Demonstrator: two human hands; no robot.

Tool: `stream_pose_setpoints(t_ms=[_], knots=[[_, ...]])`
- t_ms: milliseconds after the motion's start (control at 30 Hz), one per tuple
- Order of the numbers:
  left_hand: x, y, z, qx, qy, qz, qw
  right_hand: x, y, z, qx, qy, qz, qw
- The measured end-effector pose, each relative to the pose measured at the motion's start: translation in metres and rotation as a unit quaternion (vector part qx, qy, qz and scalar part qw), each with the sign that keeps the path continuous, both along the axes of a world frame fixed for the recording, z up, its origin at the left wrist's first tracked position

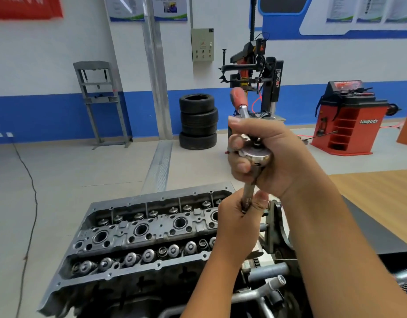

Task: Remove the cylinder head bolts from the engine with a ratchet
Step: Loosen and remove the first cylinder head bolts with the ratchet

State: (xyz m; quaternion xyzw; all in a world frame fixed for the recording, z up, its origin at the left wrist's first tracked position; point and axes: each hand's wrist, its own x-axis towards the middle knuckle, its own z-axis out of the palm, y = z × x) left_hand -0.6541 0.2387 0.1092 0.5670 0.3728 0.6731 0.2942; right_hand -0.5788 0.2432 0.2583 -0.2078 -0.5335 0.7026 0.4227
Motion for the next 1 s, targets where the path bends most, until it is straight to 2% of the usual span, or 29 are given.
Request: stream_pose_setpoints(t_ms=[100, 167, 200, 233, 267, 333, 400, 467, 567, 633, 700, 767, 833, 867, 933, 1000], knots=[[0.000, 0.003, -0.003, -0.011, -0.019, -0.007, 1.000, -0.017, -0.011, -0.015, 0.039, 0.081, -0.157, 0.983], [0.000, 0.003, -0.003, -0.012, -0.005, -0.010, 1.000, -0.025, -0.016, -0.024, 0.064, 0.148, -0.287, 0.944], [0.001, 0.003, -0.002, -0.013, -0.002, -0.010, 1.000, -0.025, -0.016, -0.025, 0.066, 0.156, -0.321, 0.932], [0.001, 0.003, -0.001, -0.014, -0.005, -0.008, 1.000, -0.023, -0.015, -0.022, 0.060, 0.145, -0.321, 0.934], [0.001, 0.002, -0.001, -0.017, -0.012, -0.009, 1.000, -0.019, -0.013, -0.018, 0.050, 0.113, -0.281, 0.952], [0.000, 0.000, 0.000, -0.025, -0.023, -0.016, 0.999, -0.007, -0.006, -0.007, 0.020, 0.030, -0.130, 0.991], [0.000, 0.000, 0.000, -0.025, -0.023, -0.016, 0.999, 0.000, -0.002, 0.001, -0.011, -0.006, -0.021, 1.000], [-0.001, 0.000, 0.000, -0.031, -0.033, -0.009, 0.999, -0.006, -0.004, -0.003, -0.006, 0.016, -0.042, 0.999], [-0.002, 0.002, -0.002, -0.048, -0.031, -0.008, 0.998, -0.023, -0.015, -0.021, 0.061, 0.112, -0.220, 0.967], [-0.001, 0.000, 0.000, -0.053, -0.019, -0.017, 0.998, -0.024, -0.016, -0.026, 0.068, 0.159, -0.294, 0.940], [0.000, 0.000, 0.002, -0.051, -0.013, -0.013, 0.999, -0.016, -0.012, -0.020, 0.043, 0.121, -0.257, 0.958], [0.000, -0.001, 0.003, -0.041, -0.015, -0.020, 0.999, -0.004, -0.004, -0.008, 0.012, 0.040, -0.115, 0.993], [0.000, -0.002, 0.003, -0.035, -0.010, -0.018, 0.999, 0.003, 0.001, 0.000, -0.014, -0.001, -0.001, 1.000], [0.000, -0.003, 0.003, -0.035, -0.009, -0.008, 0.999, 0.002, 0.002, 0.000, -0.018, -0.002, 0.016, 1.000], [-0.001, -0.004, 0.003, -0.038, -0.012, 0.006, 0.999, -0.007, -0.003, -0.005, -0.010, 0.031, -0.041, 0.999], [-0.003, -0.002, 0.002, -0.054, -0.008, 0.005, 0.998, -0.021, -0.012, -0.016, 0.019, 0.115, -0.183, 0.976]])
